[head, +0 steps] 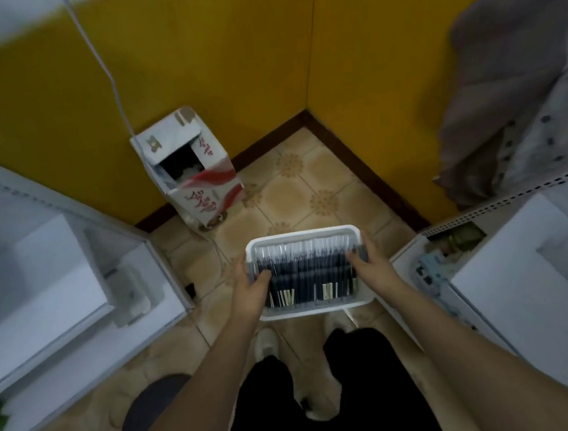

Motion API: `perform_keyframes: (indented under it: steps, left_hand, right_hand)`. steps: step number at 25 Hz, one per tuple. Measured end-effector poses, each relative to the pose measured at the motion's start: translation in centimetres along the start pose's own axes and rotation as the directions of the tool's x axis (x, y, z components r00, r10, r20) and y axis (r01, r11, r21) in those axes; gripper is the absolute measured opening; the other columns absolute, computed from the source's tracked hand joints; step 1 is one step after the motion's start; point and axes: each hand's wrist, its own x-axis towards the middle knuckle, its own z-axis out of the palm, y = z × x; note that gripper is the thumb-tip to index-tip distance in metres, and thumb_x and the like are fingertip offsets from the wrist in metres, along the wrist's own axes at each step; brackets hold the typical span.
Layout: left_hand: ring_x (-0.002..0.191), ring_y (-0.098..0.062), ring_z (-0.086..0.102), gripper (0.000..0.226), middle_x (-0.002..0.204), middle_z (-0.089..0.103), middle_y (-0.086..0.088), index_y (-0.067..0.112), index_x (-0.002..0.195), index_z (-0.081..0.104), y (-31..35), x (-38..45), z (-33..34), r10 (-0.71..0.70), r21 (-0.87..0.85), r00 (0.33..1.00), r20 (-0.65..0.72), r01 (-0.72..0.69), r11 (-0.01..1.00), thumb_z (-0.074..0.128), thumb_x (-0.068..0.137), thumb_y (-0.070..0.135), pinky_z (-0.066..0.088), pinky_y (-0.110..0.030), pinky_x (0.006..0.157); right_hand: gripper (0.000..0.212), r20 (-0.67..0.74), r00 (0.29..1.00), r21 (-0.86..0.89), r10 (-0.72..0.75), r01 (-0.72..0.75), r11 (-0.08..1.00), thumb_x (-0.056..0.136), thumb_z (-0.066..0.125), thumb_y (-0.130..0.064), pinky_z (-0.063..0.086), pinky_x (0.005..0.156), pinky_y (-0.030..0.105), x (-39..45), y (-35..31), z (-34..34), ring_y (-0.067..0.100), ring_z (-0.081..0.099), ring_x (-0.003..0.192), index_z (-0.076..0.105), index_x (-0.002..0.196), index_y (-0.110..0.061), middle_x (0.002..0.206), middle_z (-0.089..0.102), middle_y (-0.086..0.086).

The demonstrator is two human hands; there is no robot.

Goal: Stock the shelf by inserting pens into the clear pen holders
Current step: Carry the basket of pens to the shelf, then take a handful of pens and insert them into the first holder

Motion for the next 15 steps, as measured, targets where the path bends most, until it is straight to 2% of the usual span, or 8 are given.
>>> perform_keyframes:
  steps: [2, 4, 6, 8, 10, 12, 15]
  left_hand:
    - [0.114, -0.023, 0.055, 0.066, 0.138, 0.048, 0.0, 0.025, 0.154, 0.023, -2.8, 2.0, 1.6, -0.094, -0.035, 0.995, -0.027, 0.093, 0.995, 0.055, 0.097, 0.014, 0.045, -0.032, 0.089]
    - [0.11, -0.024, 0.054, 0.056, 0.135, 0.052, -0.005, 0.019, 0.149, 0.032, -7.2, 4.8, 3.8, -0.208, -0.089, 0.975, -0.082, 0.201, 0.976, 0.054, 0.098, 0.016, 0.042, -0.033, 0.087]
    - [0.103, -0.024, 0.054, 0.044, 0.127, 0.055, -0.006, 0.018, 0.141, 0.04, -12.8, 8.0, 6.3, -0.298, -0.129, 0.945, -0.131, 0.282, 0.951, 0.052, 0.099, 0.02, 0.042, -0.034, 0.084]
    - [0.102, -0.027, 0.057, 0.039, 0.124, 0.057, -0.008, 0.021, 0.136, 0.043, -20.5, 12.4, 9.7, -0.401, -0.17, 0.903, -0.155, 0.376, 0.911, 0.053, 0.098, 0.022, 0.046, -0.037, 0.085]
    - [0.107, -0.032, 0.059, 0.043, 0.125, 0.058, -0.013, 0.017, 0.138, 0.044, -28.3, 16.4, 12.8, -0.473, -0.204, 0.859, -0.194, 0.437, 0.876, 0.055, 0.097, 0.02, 0.048, -0.038, 0.088]
    - [0.108, -0.035, 0.06, 0.046, 0.124, 0.059, -0.015, 0.015, 0.141, 0.043, -36.0, 21.2, 15.7, -0.506, -0.193, 0.835, -0.215, 0.471, 0.861, 0.055, 0.097, 0.019, 0.045, -0.036, 0.08]
    - [0.093, -0.03, 0.057, 0.042, 0.11, 0.06, -0.008, 0.017, 0.138, 0.046, -46.4, 28.0, 19.3, -0.487, -0.133, 0.843, -0.228, 0.469, 0.873, 0.053, 0.097, 0.022, 0.041, -0.033, 0.074]
  right_hand:
    - [0.065, 0.05, 0.998, -0.063, 0.033, -0.03, 0.998, 0.102, 0.051, -0.033, 0.04, 0.101, 0.034, 3.2, 2.3, 1.2, 0.028, 0.044, 0.136, 0.017, 0.156, -0.025, 0.154, 0.039, 0.007]
    - [0.066, 0.087, 0.995, -0.165, 0.057, -0.043, 0.985, 0.101, 0.053, -0.032, 0.049, 0.093, 0.044, 7.4, 6.0, 3.1, 0.035, 0.056, 0.12, 0.018, 0.156, -0.024, 0.138, 0.055, 0.018]
    - [0.066, 0.166, 0.986, -0.279, 0.016, 0.032, 0.96, 0.097, 0.054, -0.033, 0.054, 0.069, 0.049, 12.7, 10.9, 6.1, 0.037, 0.066, 0.085, 0.02, 0.154, -0.027, 0.102, 0.067, 0.02]
    - [0.068, 0.219, 0.972, -0.377, 0.09, -0.001, 0.926, 0.095, 0.055, -0.033, 0.047, 0.052, 0.041, 18.3, 17.7, 9.8, 0.032, 0.06, 0.063, 0.02, 0.152, -0.026, 0.083, 0.063, 0.018]
    - [0.068, 0.227, 0.971, -0.419, 0.079, 0.024, 0.908, 0.097, 0.056, -0.032, 0.04, 0.052, 0.031, 22.8, 24.1, 13.7, 0.031, 0.057, 0.064, 0.019, 0.153, -0.023, 0.086, 0.062, 0.019]
    - [0.068, 0.223, 0.972, -0.438, 0.079, 0.027, 0.899, 0.098, 0.055, -0.031, 0.037, 0.052, 0.029, 27.9, 31.6, 17.4, 0.033, 0.057, 0.069, 0.019, 0.154, -0.022, 0.095, 0.061, 0.021]
    - [0.073, 0.232, 0.963, -0.434, 0.14, -0.027, 0.901, 0.097, 0.057, -0.031, 0.041, 0.053, 0.03, 34.4, 42.6, 22.9, 0.035, 0.064, 0.075, 0.014, 0.156, -0.022, 0.104, 0.063, 0.023]
